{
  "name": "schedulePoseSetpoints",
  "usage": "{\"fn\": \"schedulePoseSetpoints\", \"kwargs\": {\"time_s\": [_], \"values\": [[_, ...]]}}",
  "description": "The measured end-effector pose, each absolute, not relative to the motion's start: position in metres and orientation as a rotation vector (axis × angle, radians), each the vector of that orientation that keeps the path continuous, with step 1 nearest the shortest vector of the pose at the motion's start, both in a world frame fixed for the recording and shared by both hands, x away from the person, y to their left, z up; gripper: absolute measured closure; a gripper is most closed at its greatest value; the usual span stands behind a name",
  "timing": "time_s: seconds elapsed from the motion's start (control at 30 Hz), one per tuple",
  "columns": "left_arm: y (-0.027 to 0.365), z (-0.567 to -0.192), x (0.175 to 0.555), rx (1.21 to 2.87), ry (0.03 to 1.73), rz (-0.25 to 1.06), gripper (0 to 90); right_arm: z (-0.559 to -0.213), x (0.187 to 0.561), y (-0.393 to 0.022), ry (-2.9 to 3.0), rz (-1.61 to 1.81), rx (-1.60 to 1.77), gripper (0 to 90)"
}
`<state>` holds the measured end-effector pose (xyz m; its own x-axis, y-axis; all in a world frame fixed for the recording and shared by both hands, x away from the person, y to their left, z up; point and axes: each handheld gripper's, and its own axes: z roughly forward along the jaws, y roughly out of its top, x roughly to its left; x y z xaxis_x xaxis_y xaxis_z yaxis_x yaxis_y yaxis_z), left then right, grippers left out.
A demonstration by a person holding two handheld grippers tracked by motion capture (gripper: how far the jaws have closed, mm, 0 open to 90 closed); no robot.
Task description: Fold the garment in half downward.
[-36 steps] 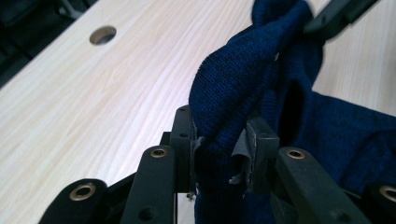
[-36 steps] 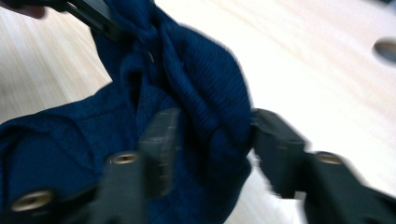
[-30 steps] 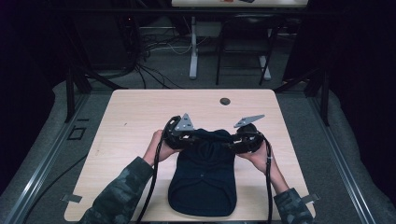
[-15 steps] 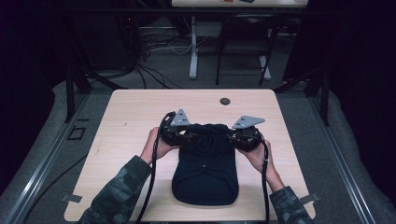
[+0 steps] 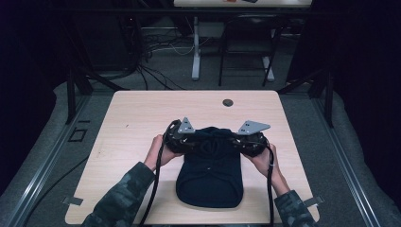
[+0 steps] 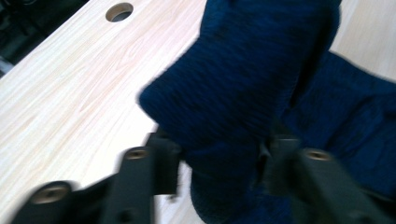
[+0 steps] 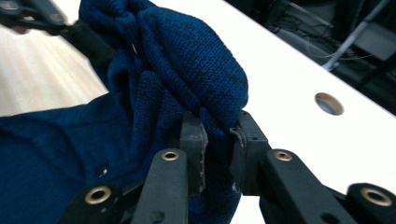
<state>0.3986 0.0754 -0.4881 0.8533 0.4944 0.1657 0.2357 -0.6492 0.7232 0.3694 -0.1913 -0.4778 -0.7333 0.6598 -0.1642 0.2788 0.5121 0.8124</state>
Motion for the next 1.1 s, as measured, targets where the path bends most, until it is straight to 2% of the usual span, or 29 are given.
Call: {"fn": "schedulePoseSetpoints", "kwargs": {"time_s": [0.13, 0.2, 0.37, 0.43, 0.6, 0.77, 0.83, 1.0, 1.1], "values": [[0.074, -0.488, 0.397, 2.253, 0.505, 0.505, 74.7, -0.477, 0.372, -0.197, 2.343, 1.14, 0.801, 66.0], [0.072, -0.487, 0.396, 2.239, 0.493, 0.535, 75.8, -0.477, 0.374, -0.198, 2.356, 1.132, 0.831, 61.2], [0.07, -0.485, 0.392, 2.217, 0.459, 0.597, 76.4, -0.478, 0.378, -0.203, 2.418, 1.128, 0.898, 56.3], [0.071, -0.484, 0.39, 2.212, 0.434, 0.618, 76.3, -0.48, 0.379, -0.204, 2.434, 1.122, 0.911, 57.3], [0.074, -0.485, 0.386, 2.198, 0.398, 0.668, 76.2, -0.484, 0.372, -0.202, 2.407, 1.118, 0.841, 71.9], [0.078, -0.486, 0.384, 2.194, 0.397, 0.678, 75.3, -0.489, 0.361, -0.197, 2.377, 1.099, 0.767, 75.1], [0.08, -0.487, 0.384, 2.201, 0.412, 0.652, 72.7, -0.491, 0.358, -0.195, 2.373, 1.107, 0.761, 75.0], [0.084, -0.488, 0.385, 2.219, 0.447, 0.553, 50.7, -0.497, 0.354, -0.195, 2.378, 1.099, 0.755, 74.4], [0.085, -0.489, 0.382, 2.226, 0.442, 0.533, 45.6, -0.5, 0.354, -0.196, 2.395, 1.108, 0.767, 69.9]]}}
